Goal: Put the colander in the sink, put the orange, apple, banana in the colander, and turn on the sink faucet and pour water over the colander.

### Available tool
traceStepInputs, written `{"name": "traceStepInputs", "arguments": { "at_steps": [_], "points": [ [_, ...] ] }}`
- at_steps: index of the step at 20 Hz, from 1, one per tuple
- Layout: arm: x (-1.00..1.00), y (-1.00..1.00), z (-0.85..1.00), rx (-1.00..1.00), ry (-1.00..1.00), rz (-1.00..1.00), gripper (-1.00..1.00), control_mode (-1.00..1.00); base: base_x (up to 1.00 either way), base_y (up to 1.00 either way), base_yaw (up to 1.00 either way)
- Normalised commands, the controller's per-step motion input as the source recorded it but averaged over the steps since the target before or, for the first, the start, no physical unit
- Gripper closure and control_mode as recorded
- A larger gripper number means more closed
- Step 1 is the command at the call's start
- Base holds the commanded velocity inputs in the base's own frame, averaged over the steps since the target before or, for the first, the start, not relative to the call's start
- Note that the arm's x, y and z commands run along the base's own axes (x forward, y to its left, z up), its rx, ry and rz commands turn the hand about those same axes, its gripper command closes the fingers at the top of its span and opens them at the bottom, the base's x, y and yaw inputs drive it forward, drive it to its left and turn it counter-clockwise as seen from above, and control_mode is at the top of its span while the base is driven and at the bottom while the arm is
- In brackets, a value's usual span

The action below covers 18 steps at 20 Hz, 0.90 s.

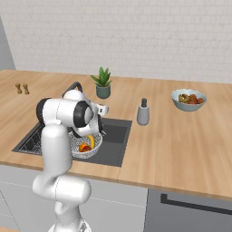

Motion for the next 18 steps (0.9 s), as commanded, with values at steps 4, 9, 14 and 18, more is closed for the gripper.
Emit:
{"name": "traceStepInputs", "arguments": {
  "at_steps": [4,9,14,18],
  "points": [
    [0.35,0.01,-0.32,0.04,-0.02,0.00,-1.00,-1.00,0.00,0.00,0.00],
    [0.43,0.00,-0.26,0.04,-0.01,0.00,-1.00,-1.00,0.00,0.00,0.00],
    [0.32,0.04,-0.14,0.01,0.00,0.00,-1.00,-1.00,0.00,0.00,0.00],
    [0.00,0.02,-0.01,0.00,0.00,0.00,-1.00,-1.00,0.00,0.00,0.00]
  ]
}}
